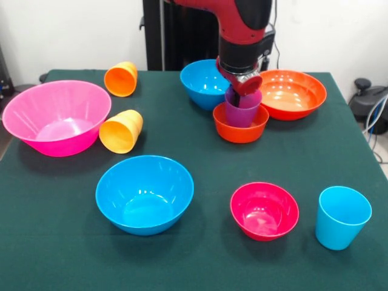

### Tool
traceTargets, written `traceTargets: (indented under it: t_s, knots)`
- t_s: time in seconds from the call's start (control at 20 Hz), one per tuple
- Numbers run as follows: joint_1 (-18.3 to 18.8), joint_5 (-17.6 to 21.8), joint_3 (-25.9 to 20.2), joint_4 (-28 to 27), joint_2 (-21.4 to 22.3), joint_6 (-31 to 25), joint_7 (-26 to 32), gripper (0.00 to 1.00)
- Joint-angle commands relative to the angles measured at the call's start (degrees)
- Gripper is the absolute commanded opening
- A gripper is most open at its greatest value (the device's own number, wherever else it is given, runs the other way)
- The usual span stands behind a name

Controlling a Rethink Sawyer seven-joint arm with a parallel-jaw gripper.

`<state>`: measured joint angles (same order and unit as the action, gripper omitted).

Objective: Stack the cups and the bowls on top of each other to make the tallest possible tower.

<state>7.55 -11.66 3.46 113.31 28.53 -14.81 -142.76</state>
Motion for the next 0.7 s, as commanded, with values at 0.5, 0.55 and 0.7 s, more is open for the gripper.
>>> traceTargets:
  t_s: [0.5,0.55,0.7]
  knots:
    - [3.0,4.6,-5.2,-3.0,-7.9,10.6,-1.0,0.00]
    - [3.1,5.4,-4.7,-3.9,-8.0,10.3,0.0,0.00]
    - [3.4,8.0,-4.4,-7.3,-8.1,8.9,2.7,0.00]
